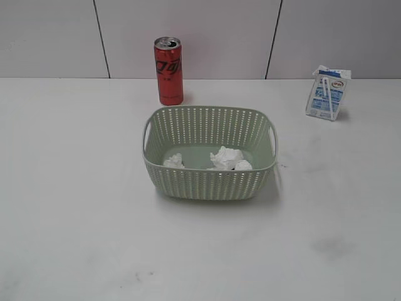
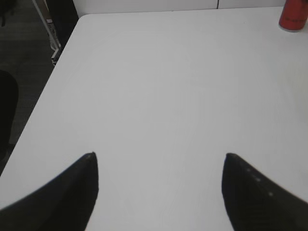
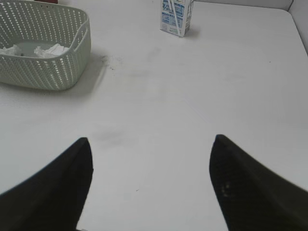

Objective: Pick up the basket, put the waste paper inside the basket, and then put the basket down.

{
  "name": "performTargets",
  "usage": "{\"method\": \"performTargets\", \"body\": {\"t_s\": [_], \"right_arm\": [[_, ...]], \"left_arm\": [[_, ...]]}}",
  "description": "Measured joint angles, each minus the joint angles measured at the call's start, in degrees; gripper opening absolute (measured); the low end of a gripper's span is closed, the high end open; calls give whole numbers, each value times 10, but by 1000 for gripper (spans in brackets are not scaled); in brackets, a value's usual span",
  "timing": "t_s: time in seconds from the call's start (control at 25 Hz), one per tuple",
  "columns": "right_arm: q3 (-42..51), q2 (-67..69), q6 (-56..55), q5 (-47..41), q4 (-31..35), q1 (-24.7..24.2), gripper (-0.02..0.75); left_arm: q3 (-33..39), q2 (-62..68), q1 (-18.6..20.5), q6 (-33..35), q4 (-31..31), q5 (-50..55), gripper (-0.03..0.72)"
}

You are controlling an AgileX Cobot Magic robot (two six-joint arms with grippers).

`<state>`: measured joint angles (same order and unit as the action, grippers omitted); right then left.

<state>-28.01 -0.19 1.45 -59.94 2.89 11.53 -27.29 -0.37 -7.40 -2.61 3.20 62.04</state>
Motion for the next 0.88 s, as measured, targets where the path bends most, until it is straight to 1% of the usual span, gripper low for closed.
{"method": "performTargets", "body": {"t_s": [0.2,0.32,0.44,0.52,0.88], "right_arm": [[0,0,0,0,1,0,571],[0,0,0,0,6,-2,571],[0,0,0,0,8,-16,571],[0,0,0,0,10,-19,571],[0,0,0,0,12,-19,571]], "left_arm": [[0,0,1,0,0,0,590],[0,0,17,0,1,0,590],[0,0,37,1,1,0,590],[0,0,43,1,1,0,590],[0,0,45,1,1,0,590]]}}
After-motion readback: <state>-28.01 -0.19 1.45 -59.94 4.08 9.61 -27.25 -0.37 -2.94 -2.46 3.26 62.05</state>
